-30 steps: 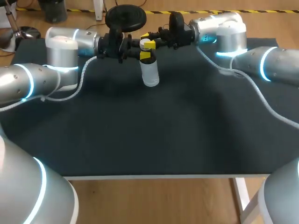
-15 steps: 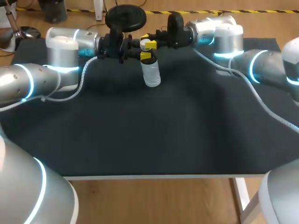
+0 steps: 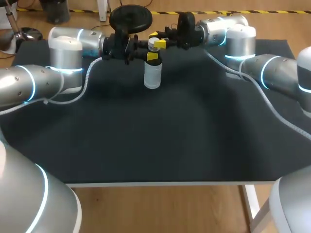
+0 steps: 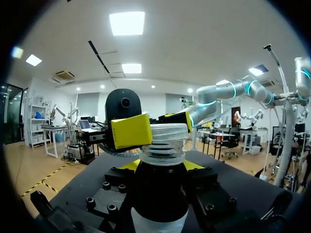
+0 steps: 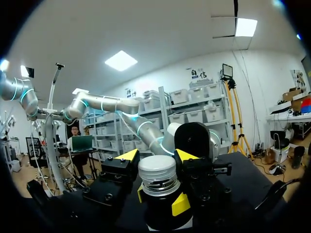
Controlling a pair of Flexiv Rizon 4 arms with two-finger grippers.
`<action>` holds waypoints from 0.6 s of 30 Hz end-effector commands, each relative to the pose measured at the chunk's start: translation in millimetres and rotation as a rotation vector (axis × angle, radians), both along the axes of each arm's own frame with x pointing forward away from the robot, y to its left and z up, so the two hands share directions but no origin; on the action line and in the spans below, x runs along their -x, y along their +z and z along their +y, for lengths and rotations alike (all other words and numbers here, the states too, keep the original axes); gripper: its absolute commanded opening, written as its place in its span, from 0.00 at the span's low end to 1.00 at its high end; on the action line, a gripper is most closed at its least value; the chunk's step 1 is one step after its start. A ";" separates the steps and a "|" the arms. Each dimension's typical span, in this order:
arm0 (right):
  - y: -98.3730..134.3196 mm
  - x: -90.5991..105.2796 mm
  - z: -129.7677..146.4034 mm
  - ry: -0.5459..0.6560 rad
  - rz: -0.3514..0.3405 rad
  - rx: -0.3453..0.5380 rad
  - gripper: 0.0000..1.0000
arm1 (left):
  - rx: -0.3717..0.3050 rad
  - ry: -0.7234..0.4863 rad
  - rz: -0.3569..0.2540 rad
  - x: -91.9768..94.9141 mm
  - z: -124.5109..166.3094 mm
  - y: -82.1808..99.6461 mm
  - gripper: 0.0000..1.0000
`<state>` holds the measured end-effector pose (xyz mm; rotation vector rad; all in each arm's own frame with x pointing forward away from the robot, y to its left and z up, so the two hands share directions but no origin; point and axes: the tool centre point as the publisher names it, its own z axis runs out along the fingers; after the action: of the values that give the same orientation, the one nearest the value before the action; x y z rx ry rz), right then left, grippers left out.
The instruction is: Unscrew the bottle cap
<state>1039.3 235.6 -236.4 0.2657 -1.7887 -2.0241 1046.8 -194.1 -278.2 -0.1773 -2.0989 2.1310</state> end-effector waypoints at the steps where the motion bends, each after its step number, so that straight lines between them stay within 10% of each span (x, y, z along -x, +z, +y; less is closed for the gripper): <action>1: -2.8 -4.9 0.4 0.664 -0.059 -0.123 0.00 | 0.001 -0.002 0.001 -4.3 0.3 -0.1 0.00; 18: 29.3 -24.0 -35.1 0.281 -0.180 -0.070 0.00 | 0.001 -0.002 0.001 -4.3 0.3 -0.1 0.00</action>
<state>1056.9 215.7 -211.9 0.3950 -1.8209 -2.1319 1048.6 -193.5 -277.7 -0.1736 -2.1008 2.1318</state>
